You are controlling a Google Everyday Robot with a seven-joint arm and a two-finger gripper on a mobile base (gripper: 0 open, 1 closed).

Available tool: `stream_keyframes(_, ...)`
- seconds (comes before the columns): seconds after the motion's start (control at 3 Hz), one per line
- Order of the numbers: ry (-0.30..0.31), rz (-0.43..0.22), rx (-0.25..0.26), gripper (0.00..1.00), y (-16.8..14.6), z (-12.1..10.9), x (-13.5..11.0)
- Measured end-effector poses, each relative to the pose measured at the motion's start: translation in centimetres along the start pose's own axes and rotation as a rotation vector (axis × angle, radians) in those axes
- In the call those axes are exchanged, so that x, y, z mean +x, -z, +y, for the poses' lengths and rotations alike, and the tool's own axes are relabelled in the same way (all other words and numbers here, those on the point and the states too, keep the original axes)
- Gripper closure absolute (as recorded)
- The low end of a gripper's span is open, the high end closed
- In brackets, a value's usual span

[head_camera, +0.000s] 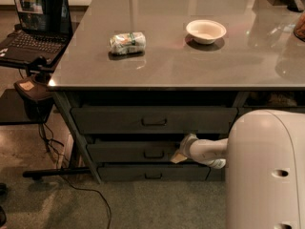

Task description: Open middle drawer

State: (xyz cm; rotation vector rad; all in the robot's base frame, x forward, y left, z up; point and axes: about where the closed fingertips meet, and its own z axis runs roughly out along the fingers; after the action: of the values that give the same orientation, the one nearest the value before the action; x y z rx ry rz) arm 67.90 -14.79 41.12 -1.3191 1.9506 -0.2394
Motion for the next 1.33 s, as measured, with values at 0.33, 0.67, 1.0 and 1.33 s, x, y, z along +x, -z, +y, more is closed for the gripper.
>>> stream_keyframes(0.33,0.0,0.012,-0.032,0.0,-1.57,0.54,0.14)
stream_keyframes(0.67,0.0,0.013,-0.033,0.0,-1.61,0.55,0.13)
stream_keyframes(1.0,0.0,0.013,-0.033,0.19,-1.61,0.55,0.13)
stream_keyframes(1.33,0.0,0.012,-0.033,0.42,-1.61,0.55,0.13)
